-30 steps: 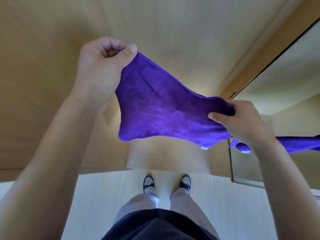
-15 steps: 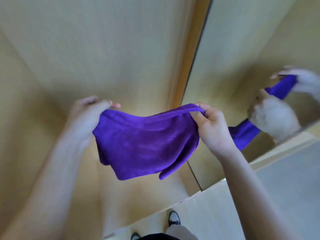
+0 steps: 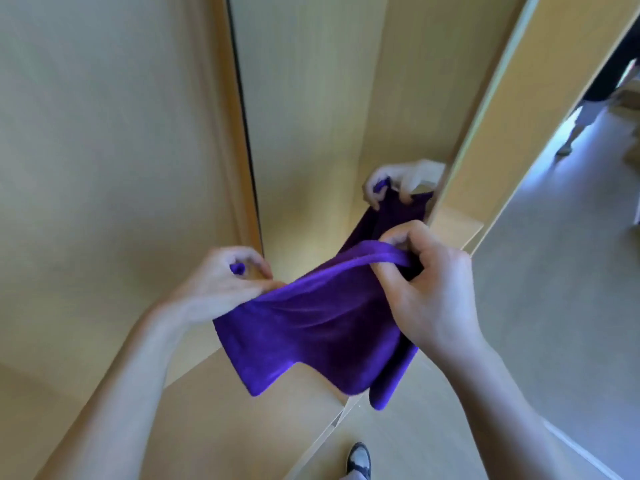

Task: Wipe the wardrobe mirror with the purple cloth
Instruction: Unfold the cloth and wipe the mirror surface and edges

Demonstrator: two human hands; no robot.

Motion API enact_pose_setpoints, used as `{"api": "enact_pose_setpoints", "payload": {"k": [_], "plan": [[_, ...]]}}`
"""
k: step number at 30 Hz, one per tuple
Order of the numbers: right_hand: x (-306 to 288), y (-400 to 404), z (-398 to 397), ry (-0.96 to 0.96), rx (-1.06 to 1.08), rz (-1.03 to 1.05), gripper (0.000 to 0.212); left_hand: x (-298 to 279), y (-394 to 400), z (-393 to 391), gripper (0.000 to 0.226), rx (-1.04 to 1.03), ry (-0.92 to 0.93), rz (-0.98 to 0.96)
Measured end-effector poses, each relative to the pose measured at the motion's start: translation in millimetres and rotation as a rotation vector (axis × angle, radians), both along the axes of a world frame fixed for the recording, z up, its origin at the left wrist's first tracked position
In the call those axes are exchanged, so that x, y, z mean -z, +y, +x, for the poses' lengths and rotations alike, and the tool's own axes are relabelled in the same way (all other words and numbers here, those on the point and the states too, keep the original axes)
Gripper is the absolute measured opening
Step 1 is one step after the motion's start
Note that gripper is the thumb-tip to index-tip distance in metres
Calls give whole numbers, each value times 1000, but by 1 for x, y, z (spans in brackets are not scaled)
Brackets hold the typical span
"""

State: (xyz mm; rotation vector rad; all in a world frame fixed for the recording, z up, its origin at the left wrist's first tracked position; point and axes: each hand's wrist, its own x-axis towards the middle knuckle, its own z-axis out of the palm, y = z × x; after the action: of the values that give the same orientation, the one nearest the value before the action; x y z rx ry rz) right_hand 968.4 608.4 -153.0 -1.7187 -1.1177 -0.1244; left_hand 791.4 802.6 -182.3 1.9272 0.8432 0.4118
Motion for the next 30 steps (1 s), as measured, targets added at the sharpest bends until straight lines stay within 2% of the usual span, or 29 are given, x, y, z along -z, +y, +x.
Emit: {"api": "enact_pose_setpoints", "payload": {"k": [2, 3, 4, 7, 9, 12, 14, 18, 23, 27, 30], "plan": [[8, -11, 10, 18, 98, 66, 13, 6, -3, 5, 89, -26, -33, -95], [12, -15, 16, 34, 139, 87, 16, 8, -6, 7, 97, -12, -36, -152], [16, -19, 21, 54, 173, 97, 18, 11, -11, 8, 92, 39, -24, -180], [24, -22, 36, 127, 160, 73, 24, 20, -26, 14, 52, 103, 46, -155], [29, -19, 42, 114, 77, 10, 27, 24, -32, 18, 45, 12, -11, -139], [36, -7, 48, -9, -16, -39, 18, 25, -40, 20, 41, -165, -157, -141], [37, 1, 49, -21, -48, -87, 15, 27, -49, 24, 35, -287, -224, -160], [37, 10, 57, -56, -119, -170, 15, 30, -66, 36, 48, -501, -254, -198], [36, 15, 71, -87, -253, -188, 23, 29, -92, 41, 49, -596, -286, -199], [35, 14, 79, -102, -350, -156, 18, 26, -117, 49, 64, -731, -298, -164], [33, 11, 85, -94, -381, -154, 18, 28, -135, 57, 58, -822, -258, -177]]}}
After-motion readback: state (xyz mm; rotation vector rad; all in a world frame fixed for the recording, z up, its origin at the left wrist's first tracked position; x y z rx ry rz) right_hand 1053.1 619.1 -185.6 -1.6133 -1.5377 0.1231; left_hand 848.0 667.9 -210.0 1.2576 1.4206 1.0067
